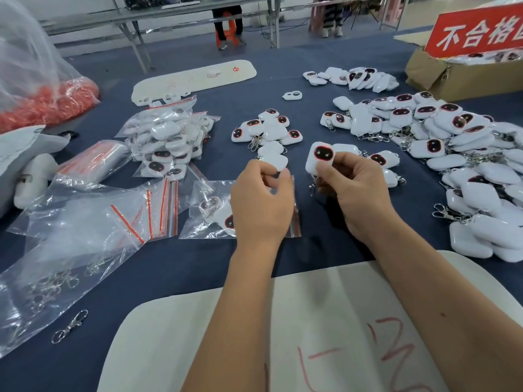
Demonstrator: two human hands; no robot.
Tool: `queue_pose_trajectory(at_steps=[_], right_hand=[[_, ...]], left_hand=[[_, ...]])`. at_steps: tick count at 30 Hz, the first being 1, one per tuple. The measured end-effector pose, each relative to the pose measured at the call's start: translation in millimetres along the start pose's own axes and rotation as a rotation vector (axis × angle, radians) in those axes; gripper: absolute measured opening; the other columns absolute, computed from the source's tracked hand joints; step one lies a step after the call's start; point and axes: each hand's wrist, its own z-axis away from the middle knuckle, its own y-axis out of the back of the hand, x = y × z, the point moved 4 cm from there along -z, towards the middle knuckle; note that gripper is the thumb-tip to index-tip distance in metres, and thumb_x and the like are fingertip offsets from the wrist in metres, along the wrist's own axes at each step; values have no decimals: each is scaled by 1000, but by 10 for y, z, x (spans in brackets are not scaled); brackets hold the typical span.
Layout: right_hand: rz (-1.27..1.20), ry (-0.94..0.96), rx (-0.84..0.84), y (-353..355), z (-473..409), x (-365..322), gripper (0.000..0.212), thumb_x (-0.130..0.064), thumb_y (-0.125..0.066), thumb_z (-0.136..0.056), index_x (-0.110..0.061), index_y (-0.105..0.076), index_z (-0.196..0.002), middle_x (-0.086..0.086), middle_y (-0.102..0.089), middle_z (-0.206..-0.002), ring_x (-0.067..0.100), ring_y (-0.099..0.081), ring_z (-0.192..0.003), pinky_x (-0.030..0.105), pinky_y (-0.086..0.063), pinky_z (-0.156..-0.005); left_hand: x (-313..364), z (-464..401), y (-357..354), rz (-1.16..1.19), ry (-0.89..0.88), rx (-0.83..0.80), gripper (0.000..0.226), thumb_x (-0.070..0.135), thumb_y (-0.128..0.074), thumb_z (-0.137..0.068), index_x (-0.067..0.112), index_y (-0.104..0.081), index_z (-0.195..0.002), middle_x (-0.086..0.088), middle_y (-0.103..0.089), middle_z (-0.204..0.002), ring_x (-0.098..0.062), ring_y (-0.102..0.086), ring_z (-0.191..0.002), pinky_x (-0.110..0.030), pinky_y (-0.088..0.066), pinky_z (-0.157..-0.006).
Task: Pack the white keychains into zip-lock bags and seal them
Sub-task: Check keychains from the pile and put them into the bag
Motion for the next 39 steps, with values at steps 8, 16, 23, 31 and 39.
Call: queue_pose_trajectory(at_steps=[8,16,23,31,39], right_hand=[[-108,-24,5,-16,-4,15,6,-14,-68,-102,-11,-73,-100,0,-75,-75,13,-67,-66,23,-56,-66],[-413,-34,-257,-246,118,-43,14,-17,-53,-109,-4,-55,-113,22,-77,-98,35,-78,-88,36,-63,-78],[-79,-51,-289,-318,153,3,8,-6,-54,-108,-6,-62,-110,10,-78,-91,18,-72,-78,31,-60,-73],[304,33,-302,-348,187,-66,11,-13,-61,-104,-20,-69,-106,5,-75,-71,7,-59,-55,22,-45,-54],[262,81,-434,-319,259,-213,48,0,-51,-106,-24,-64,-67,-15,-62,-61,-2,-52,-58,13,-44,-54]], left_hand=[[64,11,-36,-446,10,-239,36,43,-79,-78,22,-54,-94,4,-62,-91,-21,-60,-85,-40,-53,-73],[-18,-71,30,-198,139,-215,12,13,-68,-85,18,-70,-75,4,-68,-68,-18,-67,-68,-36,-55,-65],[87,-87,134,-69,32,58,16,10,-69,-87,16,-65,-72,5,-65,-63,-16,-64,-64,-36,-53,-66],[347,120,-24,-127,-203,111,11,2,-60,-94,5,-61,-84,-6,-65,-79,-25,-57,-74,-34,-40,-69],[456,212,-66,13,-387,68,14,1,-67,-90,3,-59,-79,-3,-59,-71,-19,-53,-64,-38,-46,-63]])
